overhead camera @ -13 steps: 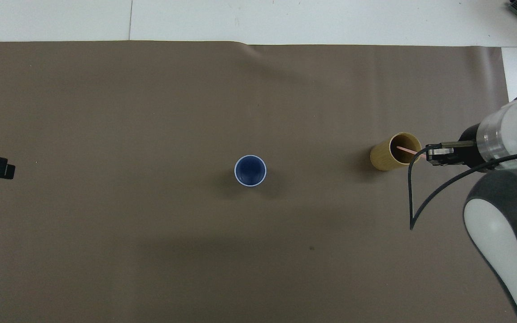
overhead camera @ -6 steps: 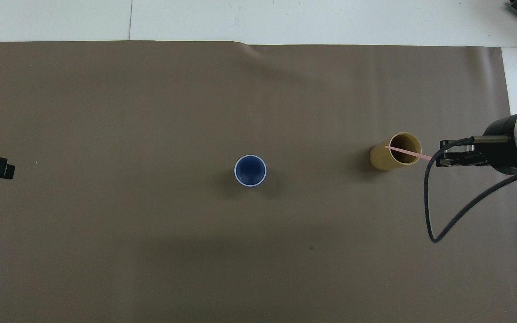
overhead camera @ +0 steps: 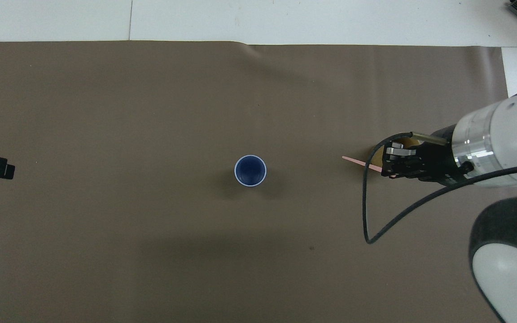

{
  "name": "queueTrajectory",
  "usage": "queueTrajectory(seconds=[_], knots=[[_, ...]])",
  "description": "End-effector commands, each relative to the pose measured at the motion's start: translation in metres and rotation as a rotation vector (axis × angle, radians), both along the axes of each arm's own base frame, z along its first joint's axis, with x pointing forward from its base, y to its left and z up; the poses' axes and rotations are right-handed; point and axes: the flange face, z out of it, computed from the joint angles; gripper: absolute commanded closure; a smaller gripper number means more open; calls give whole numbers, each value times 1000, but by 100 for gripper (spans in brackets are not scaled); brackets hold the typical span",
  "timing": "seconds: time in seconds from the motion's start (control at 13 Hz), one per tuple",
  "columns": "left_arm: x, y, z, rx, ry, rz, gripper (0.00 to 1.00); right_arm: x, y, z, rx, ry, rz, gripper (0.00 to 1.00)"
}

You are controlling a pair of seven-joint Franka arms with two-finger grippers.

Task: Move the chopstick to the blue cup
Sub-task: 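Pull the chopstick out and carry it over the blue cup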

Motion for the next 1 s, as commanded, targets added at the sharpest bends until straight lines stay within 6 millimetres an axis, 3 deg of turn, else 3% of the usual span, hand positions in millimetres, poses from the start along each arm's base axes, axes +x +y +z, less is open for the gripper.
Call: queueTrajectory(seconds=[0.0,0.15,0.38,0.62,0.77,0.92], knots=[[-5,2,0,5,11,3,0,9,45,4,39,-3,-64,100],[-5,3,0,5,11,4,0,18,84,8,58,12,-141,100],[-5,3,0,5,11,4,0,16,146,-10,59,36,-95,100],[-4,3,-1,5,12,4,0,28,187,-18,76,56,-127,100],[-5,3,0,5,11,4,0,22,202,-25,73,74,-124,100],[-5,3,0,5,11,4,0,19,205,-31,58,77,-119,100]])
